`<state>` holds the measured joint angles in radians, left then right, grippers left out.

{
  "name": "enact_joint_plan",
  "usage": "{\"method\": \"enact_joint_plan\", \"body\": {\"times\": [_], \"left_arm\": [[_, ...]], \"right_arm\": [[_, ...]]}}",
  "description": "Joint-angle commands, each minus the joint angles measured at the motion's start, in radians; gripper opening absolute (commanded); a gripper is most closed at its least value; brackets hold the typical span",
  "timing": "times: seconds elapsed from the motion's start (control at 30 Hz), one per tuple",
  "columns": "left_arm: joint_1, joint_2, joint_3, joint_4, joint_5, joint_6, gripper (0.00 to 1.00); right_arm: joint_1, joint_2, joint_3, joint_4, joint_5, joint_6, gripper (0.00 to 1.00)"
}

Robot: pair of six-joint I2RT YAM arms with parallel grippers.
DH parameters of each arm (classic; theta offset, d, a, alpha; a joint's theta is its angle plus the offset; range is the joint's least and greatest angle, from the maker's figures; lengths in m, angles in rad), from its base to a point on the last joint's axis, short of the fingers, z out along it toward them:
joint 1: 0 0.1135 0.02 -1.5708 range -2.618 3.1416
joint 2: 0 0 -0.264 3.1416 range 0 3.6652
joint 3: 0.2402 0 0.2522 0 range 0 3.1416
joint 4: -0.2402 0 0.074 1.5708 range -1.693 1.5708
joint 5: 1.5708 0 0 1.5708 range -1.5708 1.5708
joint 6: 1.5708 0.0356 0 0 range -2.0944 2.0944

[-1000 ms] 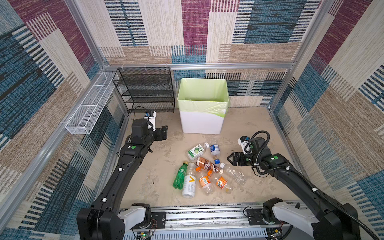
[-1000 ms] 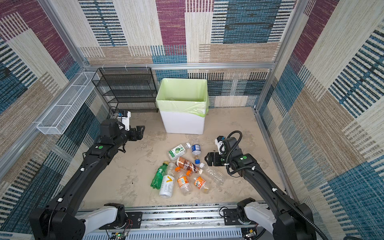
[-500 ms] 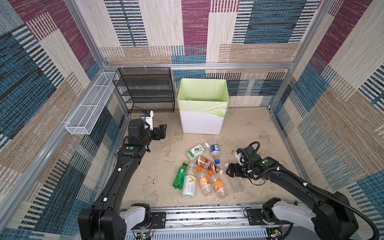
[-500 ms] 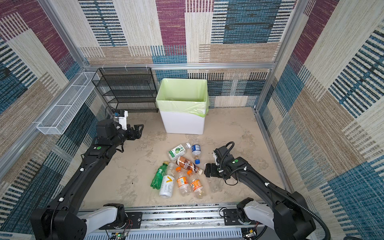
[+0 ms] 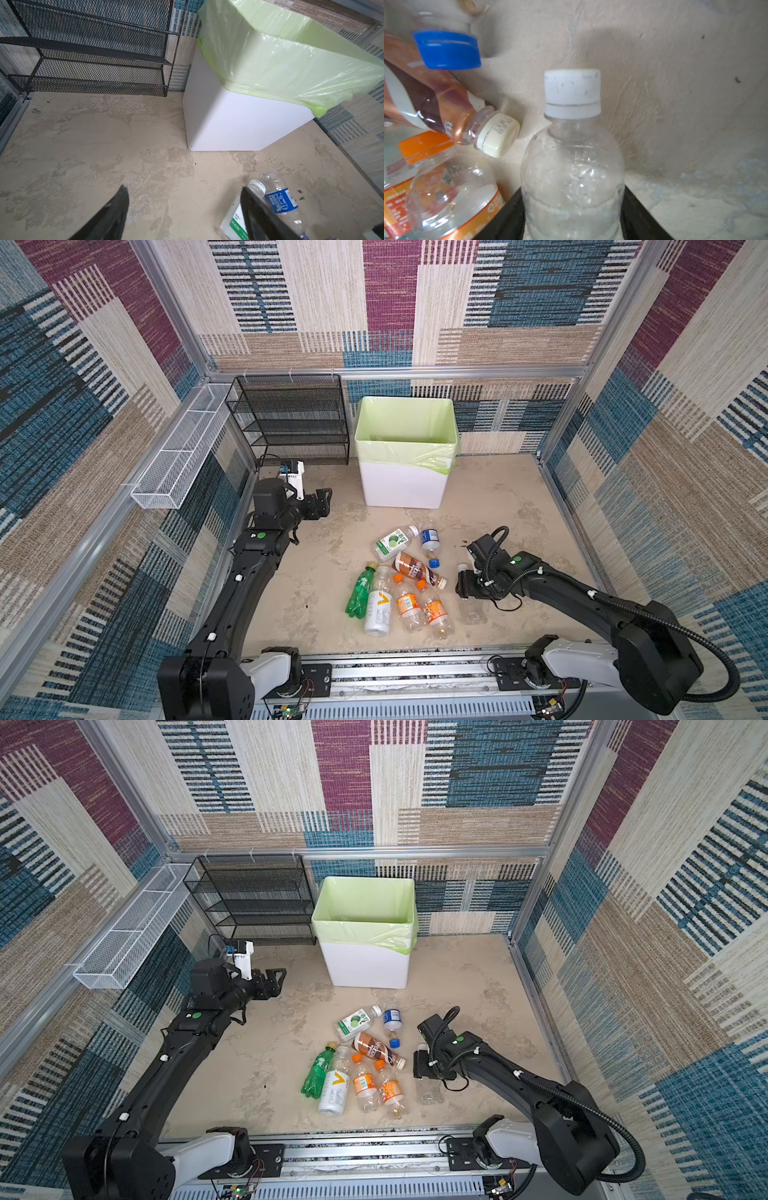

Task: Throw the plastic bottles in the bin
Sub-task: 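Lift the clear bottle with the right gripper and carry it over the bin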

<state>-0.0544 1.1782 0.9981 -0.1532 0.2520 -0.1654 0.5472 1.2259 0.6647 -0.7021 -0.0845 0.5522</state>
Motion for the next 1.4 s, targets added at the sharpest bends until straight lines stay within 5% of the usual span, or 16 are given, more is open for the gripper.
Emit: {"method": "enact_joint_plan", "body": {"times": [0.0, 0.3, 0.57, 1.13, 1.37], "left_arm": [[0.002, 0.004, -0.004, 0.04, 0.026, -0.019, 0.84], [0.004, 0.034, -0.006, 0.054, 0.045, -0.03, 0.83], [0.005, 0.058, 0.001, 0.047, 0.051, -0.02, 0.81], [-0.036, -0.04, -0.13, 0.166, 0.01, -0.043, 0.79], [-0.045, -0.104, -0.182, 0.132, -0.017, -0.039, 0.78]], "right_arm": [[0.0, -0.015, 0.003, 0.014, 0.039, 0.032, 0.61], [-0.004, -0.01, 0.064, 0.049, 0.116, 0.031, 0.53], [-0.089, -0.033, 0.201, 0.262, 0.177, -0.092, 0.49], [-0.153, -0.224, 0.154, 1.427, 0.13, -0.671, 0.5], [-0.155, -0.266, 0.079, 1.853, 0.101, -0.752, 0.49]]}}
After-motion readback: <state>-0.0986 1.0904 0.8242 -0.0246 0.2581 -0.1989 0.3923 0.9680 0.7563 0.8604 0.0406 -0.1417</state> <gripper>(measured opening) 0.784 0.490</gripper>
